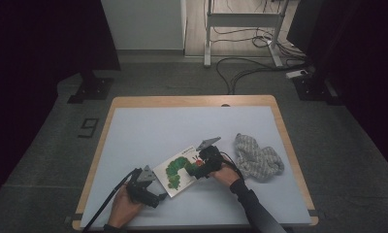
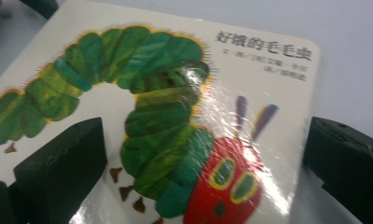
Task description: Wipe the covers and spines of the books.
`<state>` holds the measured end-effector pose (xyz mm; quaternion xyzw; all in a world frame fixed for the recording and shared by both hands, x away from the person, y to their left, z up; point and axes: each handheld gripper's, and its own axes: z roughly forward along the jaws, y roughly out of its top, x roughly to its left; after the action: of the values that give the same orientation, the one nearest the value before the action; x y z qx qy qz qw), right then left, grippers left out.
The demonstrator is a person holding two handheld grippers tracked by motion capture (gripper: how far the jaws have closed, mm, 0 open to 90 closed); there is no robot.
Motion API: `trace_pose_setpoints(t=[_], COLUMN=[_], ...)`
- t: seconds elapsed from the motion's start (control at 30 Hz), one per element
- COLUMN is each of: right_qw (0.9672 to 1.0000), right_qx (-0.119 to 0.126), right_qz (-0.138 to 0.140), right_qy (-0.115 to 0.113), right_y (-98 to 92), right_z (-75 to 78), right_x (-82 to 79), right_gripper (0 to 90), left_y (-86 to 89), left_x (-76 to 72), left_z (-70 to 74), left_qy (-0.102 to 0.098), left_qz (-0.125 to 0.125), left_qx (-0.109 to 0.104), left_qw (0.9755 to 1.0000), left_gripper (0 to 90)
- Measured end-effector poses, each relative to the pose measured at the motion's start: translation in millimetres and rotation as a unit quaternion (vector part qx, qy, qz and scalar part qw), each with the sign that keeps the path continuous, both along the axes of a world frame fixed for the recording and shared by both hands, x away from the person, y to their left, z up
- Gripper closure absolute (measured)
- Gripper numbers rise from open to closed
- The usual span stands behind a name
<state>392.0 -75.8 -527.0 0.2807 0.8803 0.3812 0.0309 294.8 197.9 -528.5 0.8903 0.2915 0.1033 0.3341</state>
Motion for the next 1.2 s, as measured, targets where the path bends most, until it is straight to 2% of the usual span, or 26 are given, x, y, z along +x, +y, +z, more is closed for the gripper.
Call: trace_pose_setpoints(t=[0.07,0.2,0.3,0.4,0.53,0.77,1.03,1.2], right_qw=[1.0000,0.9991,0.9987,0.9988,0.9990,0.9984,0.9972,0.9970], right_qx=[0.003,0.028,0.034,0.036,0.040,0.050,0.069,0.070], right_qz=[-0.006,-0.015,-0.019,-0.019,-0.019,-0.024,-0.029,-0.031], right_qy=[0.007,0.028,0.031,0.028,0.009,-0.002,0.001,0.002], right_y=[0.4,-3.1,-4.9,-5.1,-6.2,-9.0,-16.1,-19.6], right_z=[0.6,1.4,2.9,5.5,15.6,28.6,35.4,37.7], right_x=[0.4,3.8,4.2,3.5,0.4,-6.2,-13.3,-18.4], right_gripper=[0.0,0.0,1.4,1.5,2.9,4.2,5.9,6.4], left_y=[0.0,0.0,0.0,0.0,0.1,0.2,0.1,0.1], left_x=[0.0,0.0,0.0,-0.1,-0.1,0.0,0.0,0.0], left_z=[0.0,0.0,0.0,0.0,0.0,0.0,0.0,0.0], left_qy=[0.000,0.000,0.000,0.000,0.000,0.000,0.000,0.000], left_qz=[0.000,0.000,0.000,0.000,0.000,0.000,0.000,0.000], left_qx=[0.000,0.000,0.000,0.000,0.000,0.000,0.000,0.000], left_qw=[1.0000,1.0000,1.0000,1.0000,1.0000,1.0000,1.0000,1.0000], left_gripper=[0.0,0.0,0.0,0.0,0.0,0.0,0.0,0.0])
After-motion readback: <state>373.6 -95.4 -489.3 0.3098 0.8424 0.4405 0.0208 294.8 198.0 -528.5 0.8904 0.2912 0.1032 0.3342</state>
